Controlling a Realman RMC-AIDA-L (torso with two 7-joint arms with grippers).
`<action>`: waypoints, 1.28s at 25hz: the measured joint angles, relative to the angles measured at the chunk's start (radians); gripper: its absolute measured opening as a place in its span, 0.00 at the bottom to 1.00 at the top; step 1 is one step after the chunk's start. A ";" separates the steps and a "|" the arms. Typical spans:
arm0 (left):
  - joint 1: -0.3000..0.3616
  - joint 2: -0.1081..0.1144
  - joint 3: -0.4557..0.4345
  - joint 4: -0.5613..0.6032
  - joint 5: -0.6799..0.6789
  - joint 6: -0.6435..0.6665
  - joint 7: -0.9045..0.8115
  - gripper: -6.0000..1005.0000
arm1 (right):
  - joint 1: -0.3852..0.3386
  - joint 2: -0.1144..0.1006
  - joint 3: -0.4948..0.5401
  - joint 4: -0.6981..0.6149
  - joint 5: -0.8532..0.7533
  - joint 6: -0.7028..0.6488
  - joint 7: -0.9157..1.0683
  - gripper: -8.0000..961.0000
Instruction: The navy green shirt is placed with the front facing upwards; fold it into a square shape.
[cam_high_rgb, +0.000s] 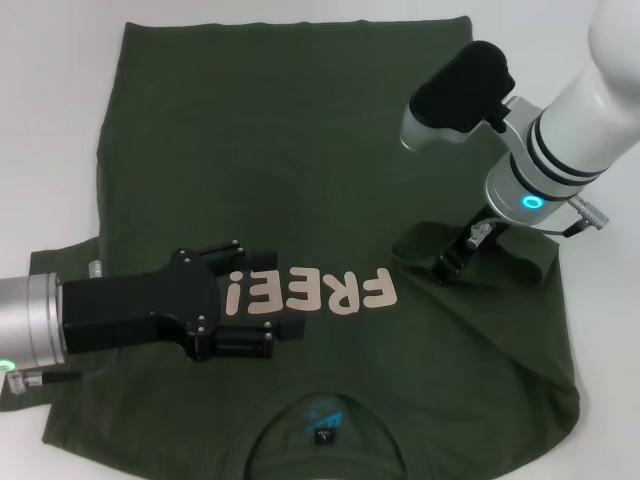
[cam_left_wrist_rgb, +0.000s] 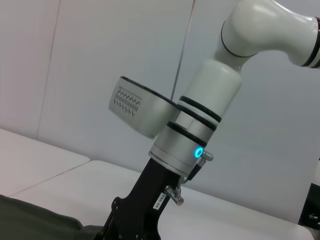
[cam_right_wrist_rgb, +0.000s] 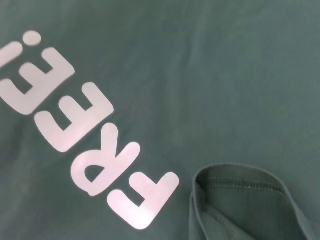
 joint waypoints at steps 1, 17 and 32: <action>0.000 0.000 0.000 0.000 0.000 0.000 0.000 0.85 | 0.000 0.000 -0.012 0.001 0.000 0.005 0.007 0.53; 0.000 0.000 0.000 0.000 0.000 0.001 0.000 0.85 | -0.004 0.002 -0.121 0.019 0.003 0.059 0.046 0.53; 0.000 0.000 0.000 0.000 -0.002 0.000 0.002 0.84 | -0.001 0.004 -0.205 0.039 0.001 0.113 0.093 0.51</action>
